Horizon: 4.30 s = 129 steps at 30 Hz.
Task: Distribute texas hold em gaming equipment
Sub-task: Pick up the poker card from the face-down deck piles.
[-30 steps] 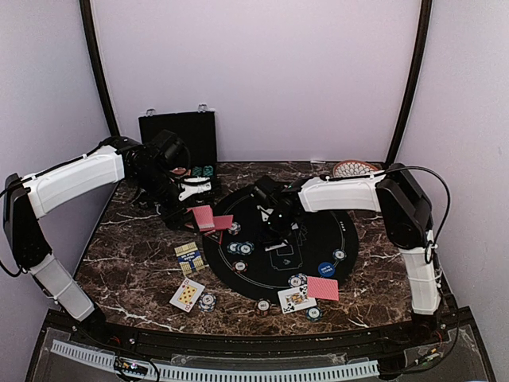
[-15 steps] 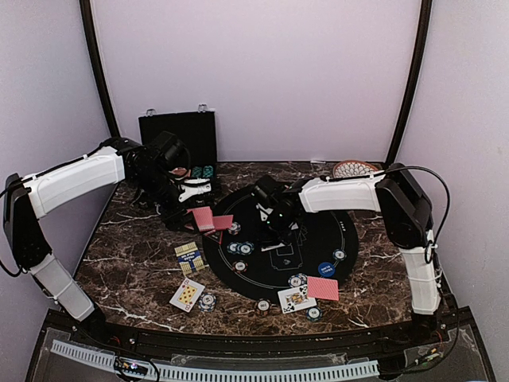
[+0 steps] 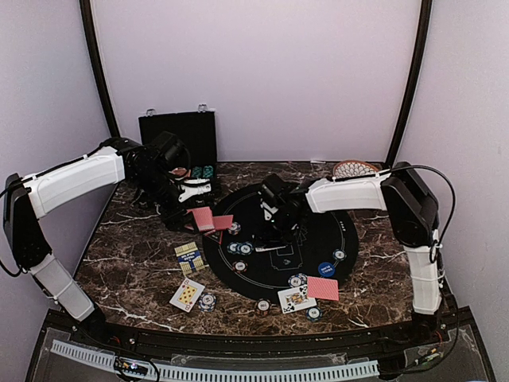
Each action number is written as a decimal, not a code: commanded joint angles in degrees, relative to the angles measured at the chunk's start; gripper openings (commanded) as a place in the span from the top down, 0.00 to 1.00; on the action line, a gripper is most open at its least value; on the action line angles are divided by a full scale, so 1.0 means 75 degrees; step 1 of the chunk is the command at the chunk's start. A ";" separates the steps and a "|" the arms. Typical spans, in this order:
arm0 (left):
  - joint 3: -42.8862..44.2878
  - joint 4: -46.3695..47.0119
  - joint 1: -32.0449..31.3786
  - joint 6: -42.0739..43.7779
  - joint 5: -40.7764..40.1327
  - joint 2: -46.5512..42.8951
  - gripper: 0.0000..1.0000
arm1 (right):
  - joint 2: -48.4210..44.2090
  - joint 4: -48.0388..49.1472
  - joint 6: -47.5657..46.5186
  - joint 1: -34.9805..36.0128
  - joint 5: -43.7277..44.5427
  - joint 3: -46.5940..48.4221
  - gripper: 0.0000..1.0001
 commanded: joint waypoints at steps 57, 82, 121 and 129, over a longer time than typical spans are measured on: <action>0.0594 -0.0299 0.0048 0.0006 0.0096 0.0013 1.00 | -0.1232 0.2564 0.0918 -0.0855 -0.2247 -0.0436 0.27; 0.0827 0.0005 0.0047 -0.0205 0.0508 0.0110 1.00 | -0.0378 0.5995 0.3278 -0.0110 -0.5611 -0.0172 0.13; 0.2266 0.0379 -0.0022 -0.0359 0.0942 0.1555 1.00 | 0.1293 0.1733 0.0322 -0.0313 -0.5421 0.2550 0.28; 0.2023 0.0376 -0.0021 -0.0303 0.0867 0.1373 1.00 | 0.1491 0.1496 0.0279 -0.0349 -0.5457 0.2772 0.30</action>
